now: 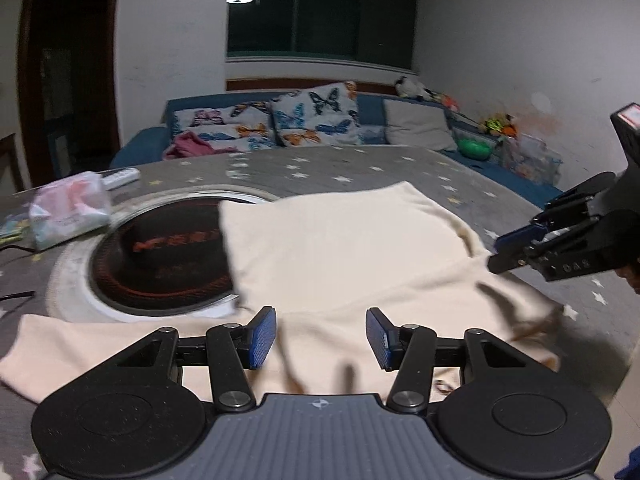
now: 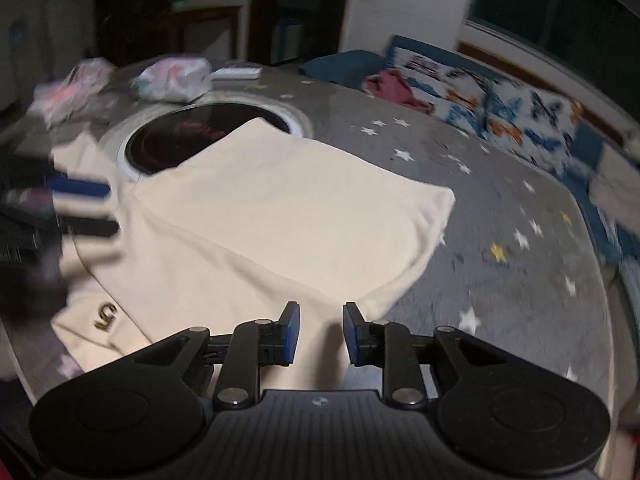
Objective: Fold clothes
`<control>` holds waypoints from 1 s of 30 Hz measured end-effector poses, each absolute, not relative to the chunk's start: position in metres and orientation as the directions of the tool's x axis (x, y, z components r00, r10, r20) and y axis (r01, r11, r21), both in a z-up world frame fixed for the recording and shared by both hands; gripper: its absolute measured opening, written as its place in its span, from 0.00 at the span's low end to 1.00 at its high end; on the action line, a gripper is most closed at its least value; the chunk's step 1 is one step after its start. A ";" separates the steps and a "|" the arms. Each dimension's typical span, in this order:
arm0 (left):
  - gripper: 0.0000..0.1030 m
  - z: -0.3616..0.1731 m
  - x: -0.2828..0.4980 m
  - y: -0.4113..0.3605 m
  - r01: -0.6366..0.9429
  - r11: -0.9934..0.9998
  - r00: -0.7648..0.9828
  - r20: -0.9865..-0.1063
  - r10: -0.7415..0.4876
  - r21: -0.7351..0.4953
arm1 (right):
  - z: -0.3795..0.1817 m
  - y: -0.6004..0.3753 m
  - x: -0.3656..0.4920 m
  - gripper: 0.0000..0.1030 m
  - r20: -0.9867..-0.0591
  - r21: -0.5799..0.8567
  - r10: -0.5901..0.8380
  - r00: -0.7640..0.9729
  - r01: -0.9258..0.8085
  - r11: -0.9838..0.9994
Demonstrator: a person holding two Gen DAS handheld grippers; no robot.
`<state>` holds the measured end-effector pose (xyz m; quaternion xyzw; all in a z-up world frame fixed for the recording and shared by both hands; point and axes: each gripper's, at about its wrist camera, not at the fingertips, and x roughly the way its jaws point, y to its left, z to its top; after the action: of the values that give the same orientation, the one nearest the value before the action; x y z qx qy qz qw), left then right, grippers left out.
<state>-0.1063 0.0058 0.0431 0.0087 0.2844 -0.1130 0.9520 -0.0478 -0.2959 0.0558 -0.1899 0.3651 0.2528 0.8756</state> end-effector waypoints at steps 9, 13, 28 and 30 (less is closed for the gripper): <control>0.50 0.031 -0.097 0.050 0.086 0.991 0.795 -0.593 -0.128 -0.099 | 0.049 -0.284 -0.019 0.27 -0.800 -0.175 0.363 0.478 -0.765 0.620; 0.50 0.023 -0.095 0.052 0.079 0.993 0.779 -0.617 -0.115 -0.085 | 0.046 -0.290 -0.007 0.11 -0.827 -0.107 0.383 0.411 -0.785 0.611; 0.50 0.027 -0.096 0.044 0.087 0.996 0.783 -0.617 -0.082 -0.023 | 0.054 -0.328 -0.017 0.12 -0.791 -0.097 0.376 0.484 -0.704 0.703; 0.50 0.035 -0.099 0.041 0.092 0.995 0.794 -0.601 -0.091 -0.029 | 0.060 -0.327 -0.025 0.12 -0.774 -0.115 0.377 0.508 -0.699 0.705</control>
<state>-0.0993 0.0412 0.0345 0.0011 0.3173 -0.0484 0.9471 -0.0246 -0.3274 0.0603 -0.2125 0.3792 0.3197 0.8420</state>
